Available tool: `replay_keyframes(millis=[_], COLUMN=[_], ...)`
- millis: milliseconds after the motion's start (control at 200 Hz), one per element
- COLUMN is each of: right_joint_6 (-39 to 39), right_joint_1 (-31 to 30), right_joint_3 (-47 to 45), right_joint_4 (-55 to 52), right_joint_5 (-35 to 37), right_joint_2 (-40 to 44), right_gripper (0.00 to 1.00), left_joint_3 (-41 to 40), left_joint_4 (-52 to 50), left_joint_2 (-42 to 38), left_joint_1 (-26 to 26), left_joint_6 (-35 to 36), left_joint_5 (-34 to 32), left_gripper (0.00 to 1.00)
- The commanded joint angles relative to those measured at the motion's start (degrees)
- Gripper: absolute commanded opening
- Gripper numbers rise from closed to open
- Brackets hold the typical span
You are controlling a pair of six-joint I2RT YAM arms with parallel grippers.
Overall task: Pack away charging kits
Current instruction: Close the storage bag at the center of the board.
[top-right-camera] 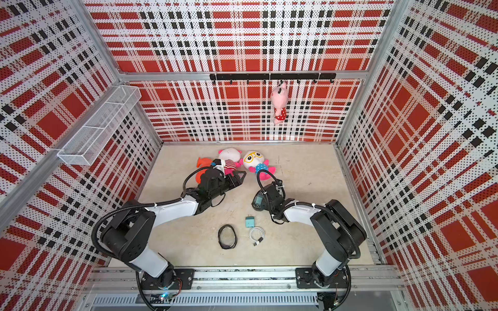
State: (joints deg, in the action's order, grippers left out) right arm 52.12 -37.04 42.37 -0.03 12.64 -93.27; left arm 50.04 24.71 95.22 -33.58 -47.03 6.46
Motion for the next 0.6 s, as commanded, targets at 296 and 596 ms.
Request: replay_keyframes(millis=[296, 596], right_joint_6=[-0.7, -1.6], right_joint_1=[0.7, 4.7], right_joint_3=[-5.5, -8.2], right_joint_4=[8.5, 16.4], right_joint_5=[-4.9, -12.3], right_joint_2=[-1.7, -5.6], right_gripper=[0.18, 0.12], left_joint_3=[9.2, 10.5], left_joint_4=[-9.4, -12.2], left_joint_2=[13.2, 15.9], left_joint_1=[-1.6, -2.1], left_joint_6=[1.1, -1.1], left_joint_5=[8.7, 11.8], left_gripper=[0.70, 0.69])
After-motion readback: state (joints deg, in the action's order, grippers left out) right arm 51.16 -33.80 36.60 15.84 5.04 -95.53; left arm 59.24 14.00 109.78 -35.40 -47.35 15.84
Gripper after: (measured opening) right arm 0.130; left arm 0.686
